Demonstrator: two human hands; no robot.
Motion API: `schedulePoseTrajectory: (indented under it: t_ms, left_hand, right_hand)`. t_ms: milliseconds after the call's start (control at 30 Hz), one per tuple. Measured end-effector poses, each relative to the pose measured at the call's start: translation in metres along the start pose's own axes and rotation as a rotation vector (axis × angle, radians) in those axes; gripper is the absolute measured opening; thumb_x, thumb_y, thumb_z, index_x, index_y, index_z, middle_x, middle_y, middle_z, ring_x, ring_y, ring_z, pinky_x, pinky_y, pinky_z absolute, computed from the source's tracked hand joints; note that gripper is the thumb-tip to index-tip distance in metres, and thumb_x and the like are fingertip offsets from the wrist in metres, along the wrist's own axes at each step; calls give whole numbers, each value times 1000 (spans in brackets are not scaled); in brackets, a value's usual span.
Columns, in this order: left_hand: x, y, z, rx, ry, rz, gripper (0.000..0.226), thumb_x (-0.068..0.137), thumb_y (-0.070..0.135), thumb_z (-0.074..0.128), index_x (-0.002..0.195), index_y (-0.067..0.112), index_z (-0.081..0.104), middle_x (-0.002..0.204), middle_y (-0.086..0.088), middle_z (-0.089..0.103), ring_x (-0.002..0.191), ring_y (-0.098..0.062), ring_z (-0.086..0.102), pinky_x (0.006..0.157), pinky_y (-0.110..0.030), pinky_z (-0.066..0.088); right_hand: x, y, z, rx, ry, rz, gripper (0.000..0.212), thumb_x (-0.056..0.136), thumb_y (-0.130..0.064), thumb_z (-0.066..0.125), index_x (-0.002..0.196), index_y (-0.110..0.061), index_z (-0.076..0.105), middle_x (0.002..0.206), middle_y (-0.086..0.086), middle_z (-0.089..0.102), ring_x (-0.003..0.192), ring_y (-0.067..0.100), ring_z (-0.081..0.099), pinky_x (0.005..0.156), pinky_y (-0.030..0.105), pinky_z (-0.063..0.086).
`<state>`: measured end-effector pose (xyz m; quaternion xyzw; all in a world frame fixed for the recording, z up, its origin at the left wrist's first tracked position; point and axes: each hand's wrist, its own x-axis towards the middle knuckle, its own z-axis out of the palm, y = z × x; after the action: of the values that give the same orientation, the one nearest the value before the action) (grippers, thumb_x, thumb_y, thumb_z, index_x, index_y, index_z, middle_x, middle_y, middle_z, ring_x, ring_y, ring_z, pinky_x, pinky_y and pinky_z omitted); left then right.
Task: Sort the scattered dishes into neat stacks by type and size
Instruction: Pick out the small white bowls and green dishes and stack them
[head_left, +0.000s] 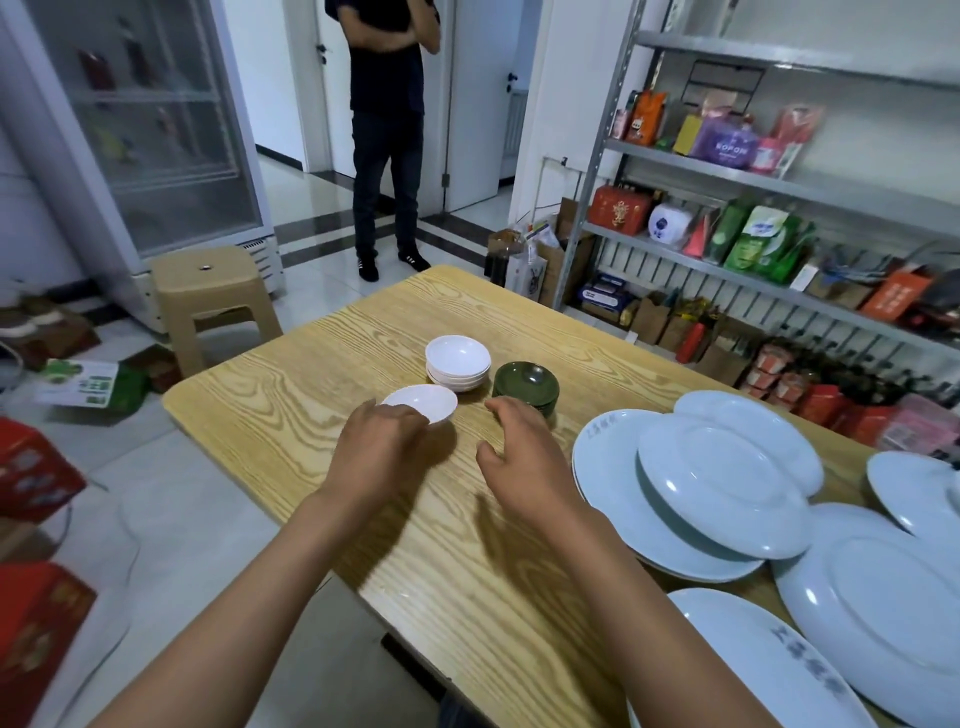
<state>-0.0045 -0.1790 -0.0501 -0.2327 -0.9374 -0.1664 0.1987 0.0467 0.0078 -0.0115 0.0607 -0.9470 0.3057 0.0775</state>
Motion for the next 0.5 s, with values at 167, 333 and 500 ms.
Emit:
schedulePoseTrajectory:
  t_ms: [167,333,500]
  left_hand:
    - [31,6,-17,-228,252,-27,17,85,11,56,88,5,71,86,-8,69,82,-30,62,68,-37,51]
    - [66,9,-2,-247,185,-33,20,82,12,53,86,2,70,85,-10,66,82,-30,60,69,-38,51]
    - [83,5,26,-142,-4,-88,19,75,14,49,70,1,62,73,-13,59,71,-31,55,60,-42,47]
  right_hand:
    - [6,3,-6,-13,15,0,51,94,-22,51,143,-16,38,147,1,38,136,15,33,108,31,32]
    - [7,13,-4,-42,4,-3,52,94,-21,50,144,-16,37,148,0,37,136,14,30,107,29,30]
    - [5,22,-3,-53,-10,-14,50,94,-21,49,142,-15,38,146,1,38,135,15,32,106,28,30]
